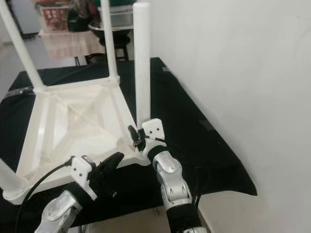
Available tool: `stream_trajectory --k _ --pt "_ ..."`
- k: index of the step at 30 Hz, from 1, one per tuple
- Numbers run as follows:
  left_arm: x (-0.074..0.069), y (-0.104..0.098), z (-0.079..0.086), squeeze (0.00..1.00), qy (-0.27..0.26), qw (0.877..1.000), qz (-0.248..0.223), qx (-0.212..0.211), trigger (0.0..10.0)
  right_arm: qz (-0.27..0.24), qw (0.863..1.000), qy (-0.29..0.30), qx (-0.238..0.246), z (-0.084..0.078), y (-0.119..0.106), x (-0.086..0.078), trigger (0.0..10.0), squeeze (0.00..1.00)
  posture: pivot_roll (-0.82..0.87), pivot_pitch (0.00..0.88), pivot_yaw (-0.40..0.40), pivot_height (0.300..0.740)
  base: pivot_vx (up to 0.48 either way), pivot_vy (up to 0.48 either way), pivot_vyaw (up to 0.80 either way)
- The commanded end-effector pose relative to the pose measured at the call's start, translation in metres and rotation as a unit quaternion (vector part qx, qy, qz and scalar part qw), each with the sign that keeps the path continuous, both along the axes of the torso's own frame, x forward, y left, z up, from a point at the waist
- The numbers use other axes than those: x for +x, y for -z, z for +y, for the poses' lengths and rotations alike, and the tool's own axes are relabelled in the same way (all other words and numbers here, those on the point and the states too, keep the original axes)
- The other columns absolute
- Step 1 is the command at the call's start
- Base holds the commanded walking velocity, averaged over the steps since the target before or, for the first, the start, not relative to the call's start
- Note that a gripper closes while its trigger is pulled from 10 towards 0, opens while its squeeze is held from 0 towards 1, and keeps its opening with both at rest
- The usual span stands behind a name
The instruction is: Building children table
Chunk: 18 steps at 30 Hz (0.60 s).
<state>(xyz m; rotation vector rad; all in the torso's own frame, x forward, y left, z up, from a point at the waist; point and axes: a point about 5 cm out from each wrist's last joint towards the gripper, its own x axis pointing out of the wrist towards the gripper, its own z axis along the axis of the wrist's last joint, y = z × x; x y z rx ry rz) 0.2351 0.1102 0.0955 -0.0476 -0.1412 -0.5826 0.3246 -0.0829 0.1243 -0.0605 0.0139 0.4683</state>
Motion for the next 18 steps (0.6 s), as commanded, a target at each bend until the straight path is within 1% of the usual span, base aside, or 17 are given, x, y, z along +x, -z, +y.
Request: stream_trajectory --k 1,2,3,4,5,6,7,8,9,10,11,12,13,16,17,18 --pt "0.001 0.003 0.002 0.0 -0.008 1.0 0.008 -0.001 10.0 0.055 0.998 0.005 -0.011 -0.015 0.019 0.005 10.0 0.0 0.0 0.043 -0.011 0.74 0.0 0.0 0.0" --pt "0.004 0.002 0.001 0.0 -0.01 1.0 0.006 -0.002 10.0 0.038 0.999 -0.031 -0.002 -0.017 0.006 0.013 10.0 1.0 0.0 0.03 -0.014 0.74 0.0 0.0 0.0" --pt "0.004 0.002 0.001 0.0 -0.01 1.0 0.006 -0.002 10.0 0.038 0.999 -0.031 -0.002 -0.017 0.006 0.013 10.0 1.0 0.0 0.03 -0.014 0.74 0.0 0.0 0.0" --pt "0.006 0.002 0.001 0.0 -0.011 1.0 0.006 -0.003 10.0 0.029 0.996 -0.08 0.003 -0.017 -0.006 0.018 10.0 1.0 0.0 0.024 -0.014 0.74 0.0 0.0 0.0" --pt "0.007 0.002 0.0 0.0 -0.011 1.0 0.006 -0.003 10.0 0.024 0.993 -0.113 0.006 -0.016 -0.012 0.021 10.0 1.0 0.0 0.022 -0.013 0.74 0.0 0.0 0.0" --pt "0.007 0.002 0.0 0.0 -0.011 1.0 0.006 -0.003 10.0 0.024 0.993 -0.113 0.006 -0.016 -0.012 0.021 10.0 1.0 0.0 0.022 -0.013 0.74 0.0 0.0 0.0" --pt "0.008 0.002 0.0 0.0 -0.011 1.0 0.006 -0.004 10.0 0.014 0.989 -0.144 0.003 -0.017 -0.021 0.022 10.0 1.0 0.0 0.019 -0.013 0.74 0.0 0.0 0.0" --pt "0.008 0.002 0.0 0.0 -0.01 1.0 0.006 -0.004 10.0 0.007 0.984 -0.178 0.002 -0.02 -0.03 0.024 10.0 0.84 0.0 0.018 -0.013 0.74 0.0 0.0 0.0" --pt "0.008 0.002 0.0 0.0 -0.01 1.0 0.006 -0.004 10.0 0.007 0.984 -0.178 0.002 -0.02 -0.03 0.024 10.0 0.84 0.0 0.018 -0.013 0.74 0.0 0.0 0.0" --pt "0.009 0.002 -0.001 0.0 -0.01 1.0 0.006 -0.005 10.0 0.001 0.978 -0.207 -0.002 -0.023 -0.037 0.025 10.0 0.67 0.0 0.013 -0.013 0.74 0.0 0.0 0.0" --pt "0.009 0.002 -0.001 0.0 -0.009 1.0 0.006 -0.005 10.0 -0.008 0.971 -0.238 -0.013 -0.027 -0.043 0.027 10.0 0.0 0.01 0.013 -0.016 0.74 0.0 0.0 0.0" --pt "0.009 0.002 -0.001 0.0 -0.01 1.0 0.006 -0.005 10.0 -0.005 0.963 -0.268 -0.021 -0.031 -0.047 0.028 10.0 0.0 0.02 0.012 -0.017 0.74 0.0 0.0 0.0" --pt "0.01 0.002 -0.001 0.0 -0.01 1.0 0.006 -0.005 10.0 -0.002 0.958 -0.285 -0.027 -0.033 -0.049 0.028 10.0 0.0 0.02 0.012 -0.017 0.74 0.0 0.0 0.0" --pt "0.01 0.002 -0.001 0.0 -0.011 1.0 0.006 -0.005 10.0 0.013 0.937 -0.345 -0.042 -0.038 -0.052 0.029 10.0 0.0 0.03 0.007 -0.024 0.74 0.0 0.0 0.0" --pt "0.01 0.002 -0.001 0.0 -0.011 1.0 0.006 -0.005 10.0 0.013 0.937 -0.345 -0.042 -0.038 -0.052 0.029 10.0 0.0 0.03 0.007 -0.024 0.74 0.0 0.0 0.0" --pt "0.01 0.002 -0.001 0.0 -0.011 1.0 0.006 -0.005 10.0 0.019 0.93 -0.363 -0.043 -0.04 -0.053 0.03 10.0 0.0 0.03 0.007 -0.025 0.74 0.0 0.0 0.0"
